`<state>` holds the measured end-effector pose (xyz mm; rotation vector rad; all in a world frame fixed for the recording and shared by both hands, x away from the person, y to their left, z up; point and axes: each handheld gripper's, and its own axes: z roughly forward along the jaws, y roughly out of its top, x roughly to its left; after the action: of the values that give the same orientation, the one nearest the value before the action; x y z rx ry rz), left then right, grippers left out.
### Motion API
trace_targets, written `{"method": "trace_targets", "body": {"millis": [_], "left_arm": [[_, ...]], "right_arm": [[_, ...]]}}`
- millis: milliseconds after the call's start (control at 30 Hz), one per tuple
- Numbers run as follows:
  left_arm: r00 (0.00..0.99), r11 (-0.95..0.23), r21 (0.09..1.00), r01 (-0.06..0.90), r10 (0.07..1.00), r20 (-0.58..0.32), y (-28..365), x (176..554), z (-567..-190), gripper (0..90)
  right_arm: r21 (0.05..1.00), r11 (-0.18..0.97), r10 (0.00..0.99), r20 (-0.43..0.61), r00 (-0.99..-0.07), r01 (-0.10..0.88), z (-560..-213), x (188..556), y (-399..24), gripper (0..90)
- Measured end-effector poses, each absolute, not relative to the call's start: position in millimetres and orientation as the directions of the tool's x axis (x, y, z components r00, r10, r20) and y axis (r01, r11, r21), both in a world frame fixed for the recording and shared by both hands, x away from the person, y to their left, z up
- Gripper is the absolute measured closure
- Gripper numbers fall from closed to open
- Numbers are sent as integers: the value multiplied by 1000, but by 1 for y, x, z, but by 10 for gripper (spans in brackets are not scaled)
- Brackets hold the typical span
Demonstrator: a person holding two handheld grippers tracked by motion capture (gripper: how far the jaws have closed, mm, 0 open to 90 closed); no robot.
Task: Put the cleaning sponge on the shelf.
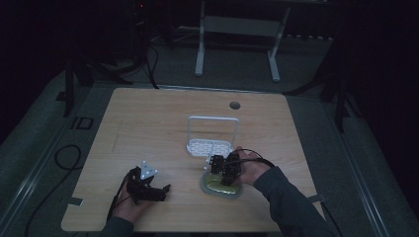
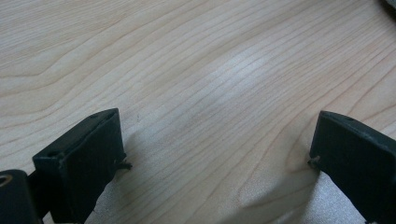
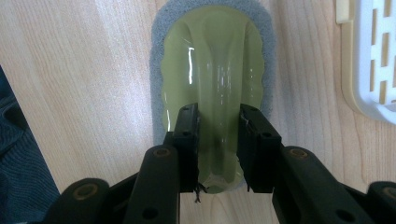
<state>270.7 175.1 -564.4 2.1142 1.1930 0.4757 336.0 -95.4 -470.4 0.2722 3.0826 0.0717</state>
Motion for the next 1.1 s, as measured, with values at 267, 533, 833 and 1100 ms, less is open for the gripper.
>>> {"method": "trace_targets", "body": {"millis": [267, 533, 833, 1100], "left_arm": [[519, -370, 695, 617, 855, -6, 175, 271, -564, 29], [519, -369, 695, 617, 855, -6, 175, 271, -564, 29], [519, -370, 695, 617, 855, -6, 175, 271, -564, 29], [519, -370, 695, 617, 855, -6, 175, 271, -564, 29]], "right_arm": [[51, 987, 156, -55, -986, 154, -469, 334, -95, 709], [55, 989, 142, -65, -988, 138, -468, 333, -94, 710], [66, 989, 135, -87, -987, 129, -464, 335, -95, 711], [81, 989, 130, -109, -985, 122, -458, 340, -95, 712]]}}
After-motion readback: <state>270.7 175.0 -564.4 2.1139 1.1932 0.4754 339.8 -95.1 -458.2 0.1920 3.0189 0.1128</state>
